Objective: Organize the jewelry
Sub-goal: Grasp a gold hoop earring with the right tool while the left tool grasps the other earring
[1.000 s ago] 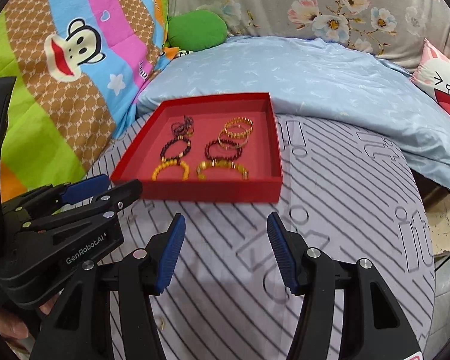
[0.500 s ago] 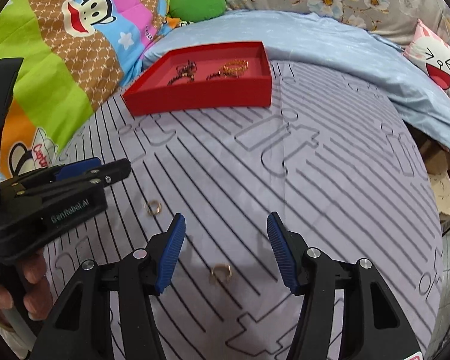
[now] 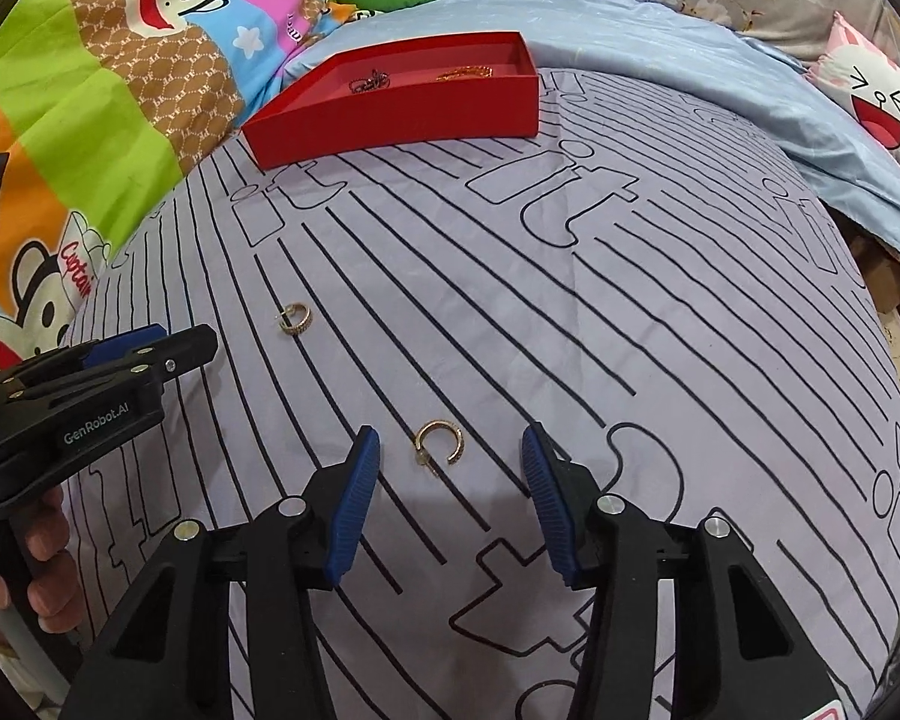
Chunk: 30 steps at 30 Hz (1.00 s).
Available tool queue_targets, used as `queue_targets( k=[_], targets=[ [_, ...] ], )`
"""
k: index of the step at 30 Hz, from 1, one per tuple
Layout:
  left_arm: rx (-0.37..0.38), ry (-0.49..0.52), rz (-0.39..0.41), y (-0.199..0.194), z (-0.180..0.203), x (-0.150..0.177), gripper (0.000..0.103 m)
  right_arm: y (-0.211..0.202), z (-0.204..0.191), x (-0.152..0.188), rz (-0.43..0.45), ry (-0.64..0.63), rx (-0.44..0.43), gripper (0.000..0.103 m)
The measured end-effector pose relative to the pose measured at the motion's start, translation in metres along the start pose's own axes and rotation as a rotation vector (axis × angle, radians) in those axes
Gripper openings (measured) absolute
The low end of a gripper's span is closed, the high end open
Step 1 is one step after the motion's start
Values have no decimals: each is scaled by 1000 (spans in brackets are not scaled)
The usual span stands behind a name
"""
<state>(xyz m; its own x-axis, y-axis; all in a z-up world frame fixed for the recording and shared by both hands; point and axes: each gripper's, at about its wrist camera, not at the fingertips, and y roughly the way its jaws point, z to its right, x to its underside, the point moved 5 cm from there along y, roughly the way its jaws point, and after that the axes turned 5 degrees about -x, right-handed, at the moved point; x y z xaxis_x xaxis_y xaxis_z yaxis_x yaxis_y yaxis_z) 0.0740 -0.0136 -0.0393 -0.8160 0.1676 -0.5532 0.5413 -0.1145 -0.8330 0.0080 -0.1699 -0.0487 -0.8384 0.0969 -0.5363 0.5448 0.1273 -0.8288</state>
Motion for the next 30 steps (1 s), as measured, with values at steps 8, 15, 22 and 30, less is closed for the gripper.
queue_targets(
  k=[8,15,22,30],
  targets=[
    [-1,3,-8,1,3,3,44,2,0,0,10,-18,17,36],
    [5,18,-11,2,8,3,43,3,0,1,14,-34,26,16],
    [26,30,-14,2,17,0,44,1,3,-1,15,-12,12,16],
    [59,65,-14,7,39,-5,47,-3,11,-10,28,18,6,16]
  ],
)
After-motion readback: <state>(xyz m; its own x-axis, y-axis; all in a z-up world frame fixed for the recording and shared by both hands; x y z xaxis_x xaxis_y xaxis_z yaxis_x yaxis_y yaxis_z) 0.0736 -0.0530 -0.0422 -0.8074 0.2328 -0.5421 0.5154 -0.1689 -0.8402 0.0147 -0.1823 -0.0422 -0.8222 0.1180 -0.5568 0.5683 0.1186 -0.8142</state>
